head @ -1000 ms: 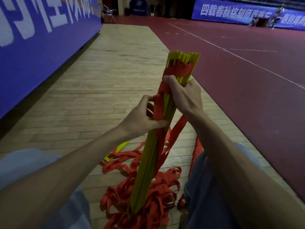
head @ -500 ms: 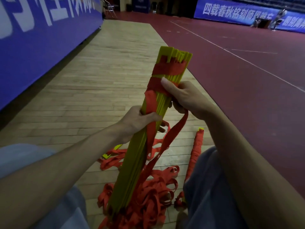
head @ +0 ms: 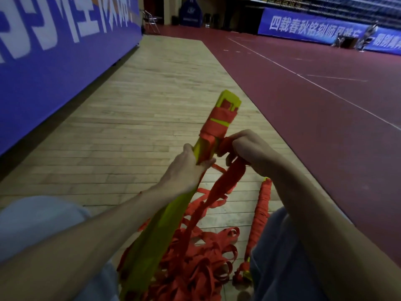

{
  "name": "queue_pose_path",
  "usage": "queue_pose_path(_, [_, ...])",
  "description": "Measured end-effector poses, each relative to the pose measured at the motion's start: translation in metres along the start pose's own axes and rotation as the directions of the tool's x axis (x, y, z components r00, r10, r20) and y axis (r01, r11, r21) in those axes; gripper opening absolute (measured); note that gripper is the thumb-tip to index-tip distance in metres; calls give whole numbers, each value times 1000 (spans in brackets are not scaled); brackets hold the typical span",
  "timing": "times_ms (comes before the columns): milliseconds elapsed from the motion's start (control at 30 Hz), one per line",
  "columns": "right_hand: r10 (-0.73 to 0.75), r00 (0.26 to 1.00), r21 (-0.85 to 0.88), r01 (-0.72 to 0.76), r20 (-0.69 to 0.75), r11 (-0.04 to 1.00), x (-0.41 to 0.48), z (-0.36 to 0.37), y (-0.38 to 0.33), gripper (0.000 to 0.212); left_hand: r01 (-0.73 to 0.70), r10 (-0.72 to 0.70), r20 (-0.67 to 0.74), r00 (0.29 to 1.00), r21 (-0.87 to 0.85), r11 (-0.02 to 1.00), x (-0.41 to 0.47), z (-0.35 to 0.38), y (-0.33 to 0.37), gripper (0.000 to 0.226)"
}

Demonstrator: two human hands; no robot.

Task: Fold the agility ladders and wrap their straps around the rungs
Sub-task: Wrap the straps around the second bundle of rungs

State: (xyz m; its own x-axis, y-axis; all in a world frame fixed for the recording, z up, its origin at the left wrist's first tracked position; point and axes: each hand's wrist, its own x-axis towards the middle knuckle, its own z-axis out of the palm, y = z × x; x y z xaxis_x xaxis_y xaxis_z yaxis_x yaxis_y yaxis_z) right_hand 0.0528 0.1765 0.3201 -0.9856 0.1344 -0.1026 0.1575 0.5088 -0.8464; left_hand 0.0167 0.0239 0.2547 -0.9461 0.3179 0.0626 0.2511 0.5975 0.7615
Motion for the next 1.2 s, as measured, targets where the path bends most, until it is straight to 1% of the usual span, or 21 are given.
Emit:
queue_pose_path(33, [10,1000,-16,-11,-28,1000,0,2,0,34,-38,38,2,999,41,998,-2,2,0,41])
queue_pose_path(100, [42,999,-55,-42,3,998,-1,5,-1,30,-105,106,-4,994,96,990,-3,5,-3,39])
queue_pose_path(167, [61,996,-107,-54,69,993,-4,8,-2,39,-141,146,-24,989,143,980,-4,5,-5,36])
queue_pose_path(233, [9,999,-230,4,54,973,-7,17,0,51,-177,190,-47,981,202,963,-6,8,-5,41])
queue_pose_path(300, [-68,997,-321,48,-49,946,-7,29,4,61,-224,243,-62,968,228,948,-7,13,-5,51])
queue_pose_path(333, [-94,987,-347,43,-132,937,-6,34,5,65,-238,261,-76,962,225,945,-8,13,-6,55])
queue_pose_path(400, [-142,944,-405,10,-298,914,-4,40,6,70,-241,266,-108,958,202,949,-11,12,-3,64])
queue_pose_path(433, [-163,918,-425,-6,-361,905,-4,40,5,71,-237,260,-109,959,185,954,-13,10,-1,66])
queue_pose_path(500, [-205,877,-431,-3,-435,902,-2,37,2,71,-250,266,-112,957,136,959,-16,8,5,61])
queue_pose_path(567, [-220,865,-360,48,-451,932,-1,33,-2,66,-272,276,-114,954,51,961,-16,6,10,59])
queue_pose_path(633, [-218,862,-273,97,-458,957,0,27,-4,61,-277,272,-86,958,-49,960,-15,5,11,66])
queue_pose_path(700, [-208,851,-217,114,-483,970,1,21,-6,60,-254,256,-15,967,-191,948,-14,1,13,68])
queue_pose_path(800, [-185,839,-120,143,-512,982,1,11,-8,58,-150,237,171,956,-408,901,-12,-6,16,77])
queue_pose_path(867, [-186,848,-17,205,-496,979,-3,5,-9,58,-69,253,321,912,-490,869,-9,-11,15,78])
queue_pose_path(900, [-190,860,47,240,-475,970,-4,3,-10,58,-38,271,382,883,-519,854,-8,-13,15,74])
queue_pose_path(967, [-184,885,150,270,-429,951,-8,1,-11,57,9,283,447,849,-547,837,-8,-16,13,57])
queue_pose_path(1033, [-165,905,186,254,-392,949,-9,-2,-11,54,25,276,440,855,-566,824,-9,-17,14,36])
queue_pose_path(1100, [-163,933,201,235,-320,951,-11,-4,-12,55,34,255,421,870,-567,823,-9,-19,15,28])
queue_pose_path(1133, [-161,951,211,220,-263,952,-13,-6,-12,57,27,248,411,877,-557,830,-8,-19,14,30])
queue_pose_path(1200, [-133,984,185,154,-121,971,-17,-13,-12,63,21,226,395,890,-531,847,-6,-21,11,44])
